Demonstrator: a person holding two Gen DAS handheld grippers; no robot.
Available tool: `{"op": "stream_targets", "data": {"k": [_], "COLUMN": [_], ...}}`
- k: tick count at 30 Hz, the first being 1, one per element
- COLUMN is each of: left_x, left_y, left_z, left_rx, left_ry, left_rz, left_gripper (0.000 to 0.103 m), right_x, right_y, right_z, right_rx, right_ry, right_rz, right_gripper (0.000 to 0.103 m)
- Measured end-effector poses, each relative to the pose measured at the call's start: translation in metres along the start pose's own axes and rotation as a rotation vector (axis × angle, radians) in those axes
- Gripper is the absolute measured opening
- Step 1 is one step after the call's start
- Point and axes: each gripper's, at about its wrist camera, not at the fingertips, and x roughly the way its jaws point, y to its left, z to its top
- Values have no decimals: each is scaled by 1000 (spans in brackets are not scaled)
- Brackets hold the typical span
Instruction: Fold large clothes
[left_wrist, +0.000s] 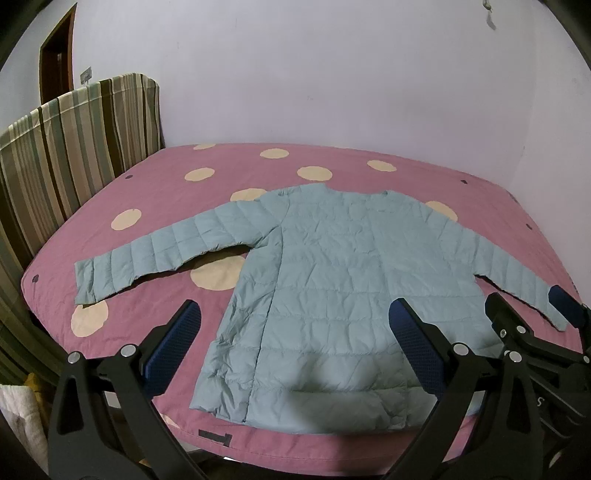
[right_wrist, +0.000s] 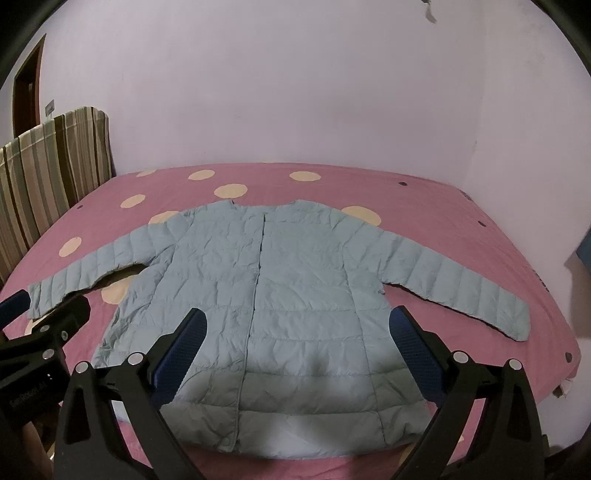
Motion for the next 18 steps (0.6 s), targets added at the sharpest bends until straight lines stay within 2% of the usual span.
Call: {"op": "stream_targets", "data": {"k": [18], "left_x": [7], "left_y": [-1], "left_z": [-3], "left_rx": [6], "left_ry": [16], "left_rz": [-2], "left_gripper": [101], "right_x": [3], "right_y": [4], "right_z": [-3], "right_rx": [-4], "right_ry": [8], "right_rz": [2], "right_gripper": [98]}}
